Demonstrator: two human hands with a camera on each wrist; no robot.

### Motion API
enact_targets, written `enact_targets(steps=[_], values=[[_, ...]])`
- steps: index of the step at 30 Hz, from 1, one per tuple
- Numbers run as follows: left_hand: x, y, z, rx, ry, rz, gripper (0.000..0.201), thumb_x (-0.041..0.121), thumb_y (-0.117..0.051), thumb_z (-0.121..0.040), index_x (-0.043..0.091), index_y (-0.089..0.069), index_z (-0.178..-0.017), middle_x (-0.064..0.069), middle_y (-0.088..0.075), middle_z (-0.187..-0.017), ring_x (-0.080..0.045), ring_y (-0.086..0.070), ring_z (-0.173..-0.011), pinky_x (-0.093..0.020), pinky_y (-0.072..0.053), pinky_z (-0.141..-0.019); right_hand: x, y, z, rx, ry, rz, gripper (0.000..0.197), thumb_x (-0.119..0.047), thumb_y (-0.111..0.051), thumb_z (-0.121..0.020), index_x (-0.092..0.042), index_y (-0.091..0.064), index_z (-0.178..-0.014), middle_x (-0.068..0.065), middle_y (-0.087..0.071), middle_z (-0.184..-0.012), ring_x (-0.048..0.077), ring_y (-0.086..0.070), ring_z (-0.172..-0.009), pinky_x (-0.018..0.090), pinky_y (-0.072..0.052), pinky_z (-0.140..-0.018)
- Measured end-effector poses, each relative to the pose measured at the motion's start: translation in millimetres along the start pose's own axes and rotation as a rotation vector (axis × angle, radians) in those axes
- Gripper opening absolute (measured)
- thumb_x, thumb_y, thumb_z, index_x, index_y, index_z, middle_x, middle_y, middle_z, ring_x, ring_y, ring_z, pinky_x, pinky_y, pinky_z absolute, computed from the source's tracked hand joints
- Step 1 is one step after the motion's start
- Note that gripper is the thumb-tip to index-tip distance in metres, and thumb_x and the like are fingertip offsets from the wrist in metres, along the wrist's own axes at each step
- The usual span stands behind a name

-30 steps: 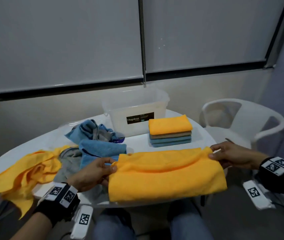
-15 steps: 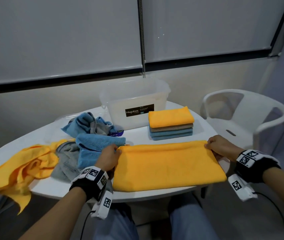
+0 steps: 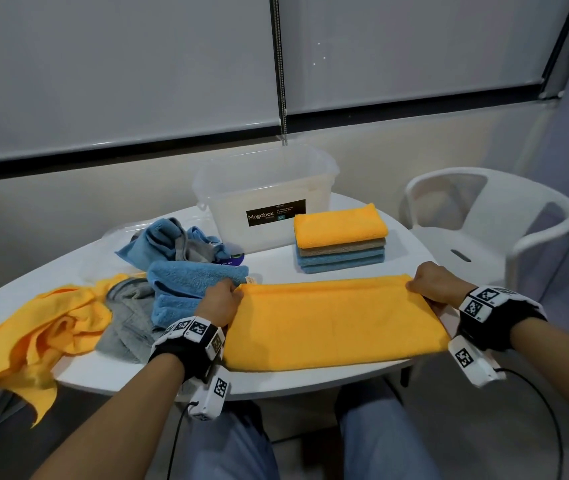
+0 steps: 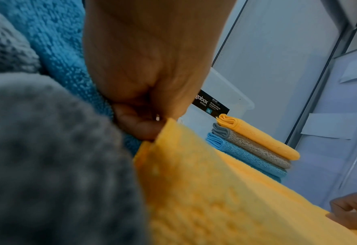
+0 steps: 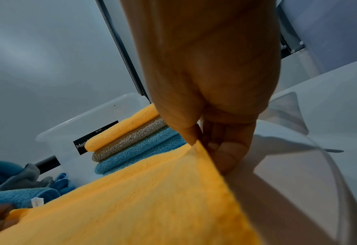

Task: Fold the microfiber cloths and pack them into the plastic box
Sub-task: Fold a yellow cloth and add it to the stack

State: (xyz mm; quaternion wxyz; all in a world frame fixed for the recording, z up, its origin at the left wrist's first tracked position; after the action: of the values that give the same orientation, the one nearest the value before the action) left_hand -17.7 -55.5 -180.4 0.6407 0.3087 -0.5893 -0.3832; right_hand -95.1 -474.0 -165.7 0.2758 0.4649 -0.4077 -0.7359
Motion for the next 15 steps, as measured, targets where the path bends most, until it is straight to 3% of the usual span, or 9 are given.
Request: enact_targets(steps=[5,9,12,15], values=[[3,-1,0,-0.004,0.015,-0.010,0.025,0.025,-0.050,-0.101,0.005,-0.057,-0.114,-0.020,-0.061,-0.118,-0.035,-0.057,-0.109,-0.037,-0.040,-0.083,4,-2,-2,0.037,-0.013,-0.017,0.028,-0.022,-0.063,-0.094,-0.009,-0.049,-0.073,0.009,-0.056,-0.074,0.021,-0.055,-0.068,0.029,-0.038,-0.054],[5,1,0,-0.019,0.013,-0.025,0.026,0.025,-0.050,-0.101,0.004,-0.057,-0.115,-0.020,-0.061,-0.119,-0.036,-0.056,-0.113,-0.038,-0.041,-0.087,6,0,2,0.037,-0.049,-0.082,0.028,-0.026,-0.066,-0.093,-0.002,-0.057,-0.083,0.017,-0.064,-0.075,0.028,-0.063,-0.063,0.035,-0.054,-0.055],[3,4,2,-0.010,-0.012,0.002,0.021,0.028,-0.050,-0.101,0.008,-0.054,-0.096,-0.017,-0.062,-0.102,-0.033,-0.058,-0.099,-0.035,-0.040,-0.080,6,0,3,0.032,-0.060,-0.124,0.031,-0.028,-0.065,-0.094,0.002,-0.059,-0.086,0.019,-0.065,-0.073,0.031,-0.064,-0.057,0.039,-0.058,-0.053],[-8,14,3,0.015,-0.043,0.052,0.039,0.039,-0.041,-0.105,0.009,-0.054,-0.083,-0.010,-0.057,-0.083,-0.032,-0.060,-0.089,-0.034,-0.037,-0.074,6,-1,4,-0.017,-0.056,-0.228,0.042,-0.036,-0.066,-0.094,0.001,-0.055,-0.077,0.017,-0.062,-0.057,0.028,-0.059,-0.044,0.032,-0.051,-0.046]])
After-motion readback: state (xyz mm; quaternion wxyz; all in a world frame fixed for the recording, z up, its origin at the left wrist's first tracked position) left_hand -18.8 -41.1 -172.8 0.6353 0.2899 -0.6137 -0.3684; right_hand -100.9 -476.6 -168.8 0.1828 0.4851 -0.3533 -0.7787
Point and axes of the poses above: each hand's wrist, its own z-axis away from the middle knuckle, its own y-axis out of the back of the hand, x = y × z, the point moved 1 cm from there along -z, towards the middle knuckle
